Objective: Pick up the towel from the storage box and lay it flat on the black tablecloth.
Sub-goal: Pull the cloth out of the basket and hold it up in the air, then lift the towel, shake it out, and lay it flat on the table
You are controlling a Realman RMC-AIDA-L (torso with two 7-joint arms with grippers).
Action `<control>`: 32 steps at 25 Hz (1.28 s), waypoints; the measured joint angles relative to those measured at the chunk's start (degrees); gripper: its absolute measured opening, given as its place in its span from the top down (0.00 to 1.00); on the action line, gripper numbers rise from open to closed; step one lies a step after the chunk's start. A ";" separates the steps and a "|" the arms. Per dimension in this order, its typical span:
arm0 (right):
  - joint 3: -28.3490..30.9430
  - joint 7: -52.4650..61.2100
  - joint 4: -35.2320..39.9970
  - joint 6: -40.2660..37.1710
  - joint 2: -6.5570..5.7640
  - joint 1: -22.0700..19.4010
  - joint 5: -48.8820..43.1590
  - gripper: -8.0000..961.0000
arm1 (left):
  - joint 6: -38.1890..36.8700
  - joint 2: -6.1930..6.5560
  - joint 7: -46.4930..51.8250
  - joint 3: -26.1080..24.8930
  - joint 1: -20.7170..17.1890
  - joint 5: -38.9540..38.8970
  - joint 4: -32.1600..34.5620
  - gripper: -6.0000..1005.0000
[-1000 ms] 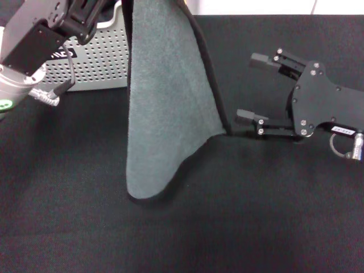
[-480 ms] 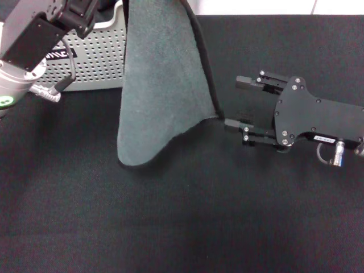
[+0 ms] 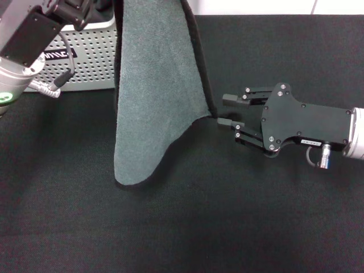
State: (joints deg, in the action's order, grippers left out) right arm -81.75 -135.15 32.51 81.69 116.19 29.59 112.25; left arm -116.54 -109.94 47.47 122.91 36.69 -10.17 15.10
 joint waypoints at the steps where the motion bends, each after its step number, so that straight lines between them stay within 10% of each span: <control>1: -0.20 -0.01 0.00 -0.08 0.00 0.00 0.00 0.57 | 0.00 0.00 0.00 0.00 0.00 0.00 0.00 0.98; 23: -2.18 0.19 3.80 -2.55 -0.11 -1.57 -0.38 0.99 | 0.00 -0.09 -0.01 -0.04 -2.49 0.58 0.07 0.98; 32: -0.91 10.56 25.03 -2.26 -1.90 -10.95 -0.44 0.99 | 0.07 0.18 3.31 -5.22 -9.64 0.42 -1.94 0.98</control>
State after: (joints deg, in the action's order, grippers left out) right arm -82.66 -124.59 57.54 79.43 114.29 18.65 111.81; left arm -116.47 -109.76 50.78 117.69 27.05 -9.76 13.16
